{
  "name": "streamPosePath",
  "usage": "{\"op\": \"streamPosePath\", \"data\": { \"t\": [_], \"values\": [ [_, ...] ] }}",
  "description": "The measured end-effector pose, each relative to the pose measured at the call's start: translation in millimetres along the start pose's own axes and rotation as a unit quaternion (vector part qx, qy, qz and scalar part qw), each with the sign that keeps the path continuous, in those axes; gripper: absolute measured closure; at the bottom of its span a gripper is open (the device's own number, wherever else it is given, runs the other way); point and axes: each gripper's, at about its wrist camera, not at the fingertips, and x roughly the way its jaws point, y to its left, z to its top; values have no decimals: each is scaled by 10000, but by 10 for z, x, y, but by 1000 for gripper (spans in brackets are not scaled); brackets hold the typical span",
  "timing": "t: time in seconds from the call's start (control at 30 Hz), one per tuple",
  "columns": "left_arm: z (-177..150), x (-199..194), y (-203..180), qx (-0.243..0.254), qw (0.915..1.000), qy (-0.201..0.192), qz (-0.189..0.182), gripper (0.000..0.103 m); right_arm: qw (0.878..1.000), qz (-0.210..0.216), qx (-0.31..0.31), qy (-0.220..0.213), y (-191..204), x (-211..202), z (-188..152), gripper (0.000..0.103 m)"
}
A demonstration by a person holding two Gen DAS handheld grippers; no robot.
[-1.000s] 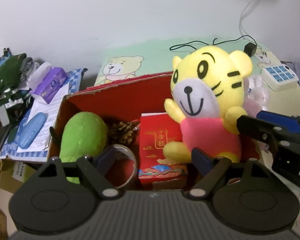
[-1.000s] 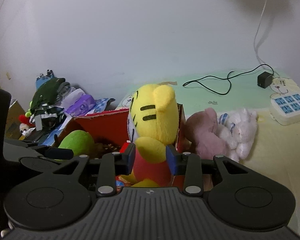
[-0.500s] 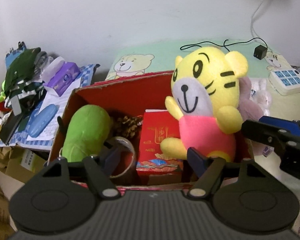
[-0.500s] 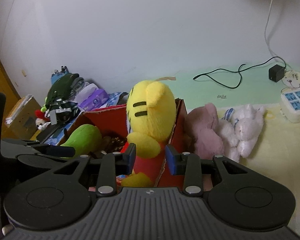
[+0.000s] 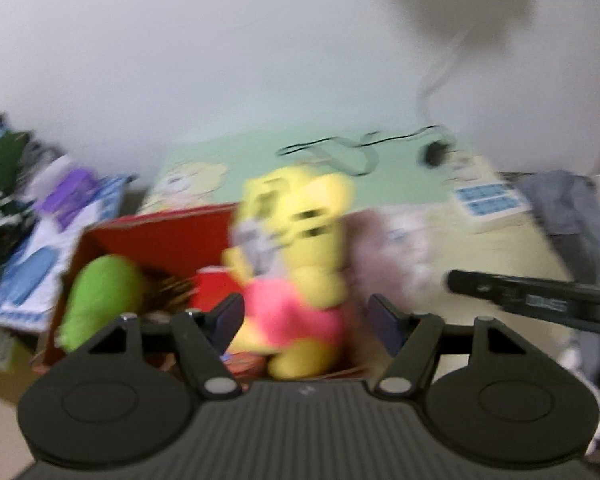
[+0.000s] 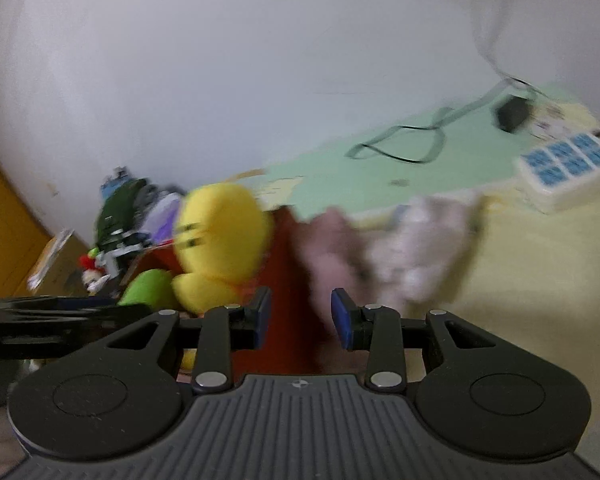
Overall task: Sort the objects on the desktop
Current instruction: 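Move the right tool to the white bunny plush with plaid bow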
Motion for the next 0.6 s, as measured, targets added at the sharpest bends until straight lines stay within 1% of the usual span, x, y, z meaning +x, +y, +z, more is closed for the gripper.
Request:
{"op": "streamPosePath", "data": {
  "t": [0.03,0.1,0.2,0.27,0.3,0.33,0.4,0.43,0.47,0.6],
  "values": [
    [13,20,-98,72,9998,-23,-158,32,9999,-88,85,16,-95,-19,21,66],
    [54,90,-315,243,9991,-49,-352,31,9993,-181,333,76,-318,-49,92,65],
    [95,257,-611,506,9973,-76,-523,30,9971,-190,722,166,-599,-66,210,61],
    [123,381,-760,602,9960,-96,-661,29,9962,-181,802,278,-727,-27,320,57],
    [129,436,-826,645,9950,-153,-744,26,9959,-169,837,309,-755,1,354,56],
    [131,488,-870,671,9945,-211,-780,24,9953,-112,897,357,-804,32,400,54],
    [137,624,-982,771,9934,-309,-788,24,9922,21,1135,522,-938,118,485,53],
    [136,698,-1015,826,9929,-322,-792,24,9901,96,1266,590,-995,174,527,50],
    [132,764,-1047,866,9926,-321,-785,23,9879,186,1389,668,-1050,230,564,46],
    [165,1033,-1101,775,9931,-196,-853,24,9792,373,1726,996,-1198,517,699,44]
  ]
}}
